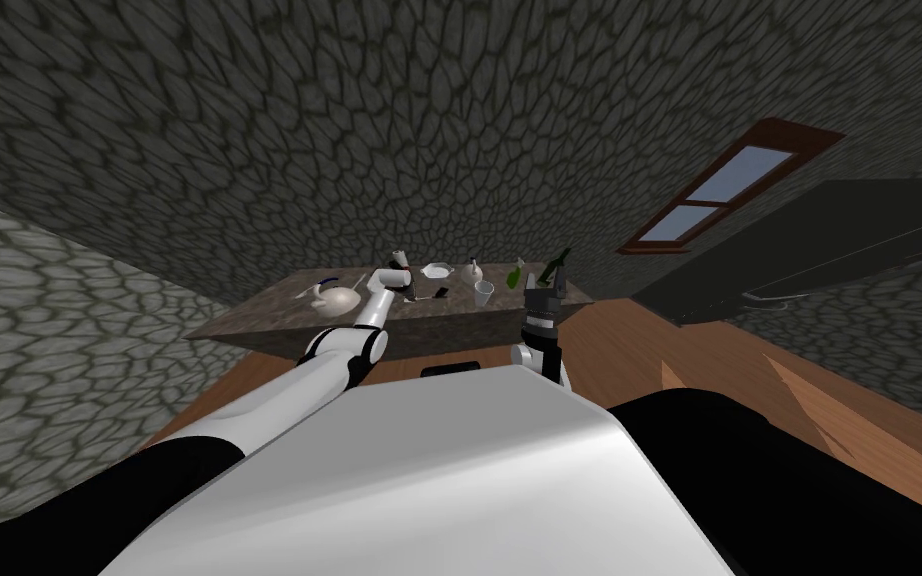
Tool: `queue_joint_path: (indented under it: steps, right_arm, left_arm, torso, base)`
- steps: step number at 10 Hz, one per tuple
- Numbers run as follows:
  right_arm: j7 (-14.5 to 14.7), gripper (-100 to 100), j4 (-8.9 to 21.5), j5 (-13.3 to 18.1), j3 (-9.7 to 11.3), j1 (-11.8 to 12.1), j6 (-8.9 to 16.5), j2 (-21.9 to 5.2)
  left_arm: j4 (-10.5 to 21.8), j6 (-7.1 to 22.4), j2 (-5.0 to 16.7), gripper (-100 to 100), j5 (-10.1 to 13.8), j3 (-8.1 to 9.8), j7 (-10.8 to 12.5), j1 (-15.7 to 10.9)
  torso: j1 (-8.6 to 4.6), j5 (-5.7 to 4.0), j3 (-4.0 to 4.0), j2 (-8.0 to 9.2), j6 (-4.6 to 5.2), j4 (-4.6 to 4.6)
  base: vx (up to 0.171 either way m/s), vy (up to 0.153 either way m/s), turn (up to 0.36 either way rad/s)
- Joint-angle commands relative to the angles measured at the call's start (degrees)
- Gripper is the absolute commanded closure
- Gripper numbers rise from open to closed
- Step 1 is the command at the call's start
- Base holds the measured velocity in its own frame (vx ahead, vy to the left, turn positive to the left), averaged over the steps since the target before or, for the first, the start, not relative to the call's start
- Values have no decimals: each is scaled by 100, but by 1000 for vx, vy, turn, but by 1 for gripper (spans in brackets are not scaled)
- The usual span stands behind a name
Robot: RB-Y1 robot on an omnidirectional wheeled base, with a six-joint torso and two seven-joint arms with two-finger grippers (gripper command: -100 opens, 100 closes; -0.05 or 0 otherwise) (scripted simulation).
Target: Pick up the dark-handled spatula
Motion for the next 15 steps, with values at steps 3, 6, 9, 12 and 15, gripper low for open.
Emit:
queue_joint_path:
  steps: [3, 6, 9, 12, 15]
  right_arm:
    - [0, 0, 0, 0, 0, 0, 0, 0]
    - [0, 0, 0, 0, 0, 0, 0, 0]
    - [0, 0, 0, 0, 0, 0, 0, 0]
    - [0, 0, 0, 0, 0, 0, 0, 0]
    - [0, 0, 0, 0, 0, 0, 0, 0]
  left_arm:
    - [418, 497, 8, -100, 193, -87, -53, -214]
    - [879, 966, 31, -100, 446, -195, -124, -470]
    - [1211, 1365, 43, -100, 673, -293, -191, -667]
    - [1556, 1651, 43, -100, 857, -375, -248, -809]
    - [1749, 1831, 36, -100, 984, -432, -289, -896]
  torso:
    - [-1, 0, 0, 1, -1, 0]
    - [1, 1, 2, 5, -2, 0]
    - [4, 1, 4, 8, -1, 1]
    - [2, 1, 0, 1, -2, -1]
    - [3, 1, 4, 9, -3, 0]
  base:
    - [65, 8, -25]
    - [65, 15, -37]
    - [67, 19, -43]
    - [70, 20, -28]
    - [51, 18, -23]
